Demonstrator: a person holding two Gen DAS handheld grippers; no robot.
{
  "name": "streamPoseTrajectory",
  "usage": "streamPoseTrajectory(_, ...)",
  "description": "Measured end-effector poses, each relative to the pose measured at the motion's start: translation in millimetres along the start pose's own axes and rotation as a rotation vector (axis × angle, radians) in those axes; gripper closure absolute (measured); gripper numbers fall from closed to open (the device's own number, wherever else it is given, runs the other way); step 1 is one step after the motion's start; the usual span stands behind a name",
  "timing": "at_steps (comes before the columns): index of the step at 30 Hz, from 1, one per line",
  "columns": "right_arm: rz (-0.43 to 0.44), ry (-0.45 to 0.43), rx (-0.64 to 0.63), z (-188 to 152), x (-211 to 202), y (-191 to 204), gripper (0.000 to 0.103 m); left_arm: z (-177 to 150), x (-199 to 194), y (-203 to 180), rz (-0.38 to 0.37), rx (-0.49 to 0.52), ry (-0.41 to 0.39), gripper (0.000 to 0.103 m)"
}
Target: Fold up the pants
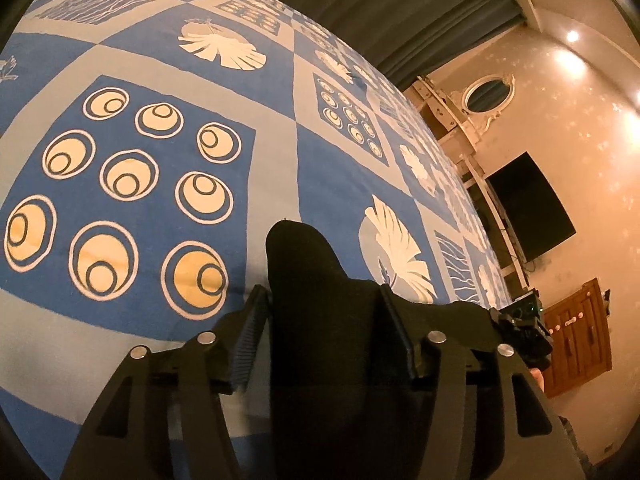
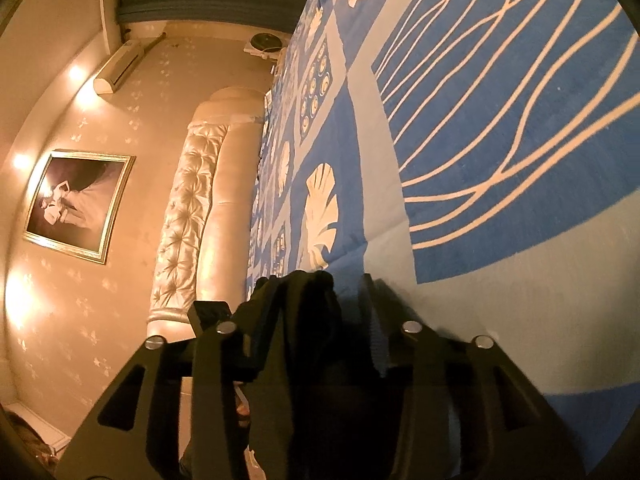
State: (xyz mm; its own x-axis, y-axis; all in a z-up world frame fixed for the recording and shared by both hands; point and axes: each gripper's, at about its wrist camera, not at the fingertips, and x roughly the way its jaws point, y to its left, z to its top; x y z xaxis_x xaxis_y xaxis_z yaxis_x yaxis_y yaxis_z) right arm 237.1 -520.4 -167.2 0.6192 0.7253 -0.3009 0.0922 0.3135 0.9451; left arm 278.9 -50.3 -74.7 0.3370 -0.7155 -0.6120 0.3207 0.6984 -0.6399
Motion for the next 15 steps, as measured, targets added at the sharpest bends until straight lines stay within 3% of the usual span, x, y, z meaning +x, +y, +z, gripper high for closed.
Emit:
streamPoseTrajectory(6,-0.020,-0.040,-0.020,-14.3,-17.1,9.5,0.041,-12.8,-14.5,0.7,-0.011,-0.022,0.011,0.043)
streamPoseTrajectory(8,-0.033,-0.050,-0.031,-21.9,-26.7,11.7,0.038,-22.9,-24.4,4.0,-0.025,-0.036,0.011,0.038)
streamPoseTrajectory(15,-0.098,-0.063,-0.048,-69.6,-63.5,12.7,0.033,-76.0,-69.9,14.8,-0.065,-0.088,0.002,0.036)
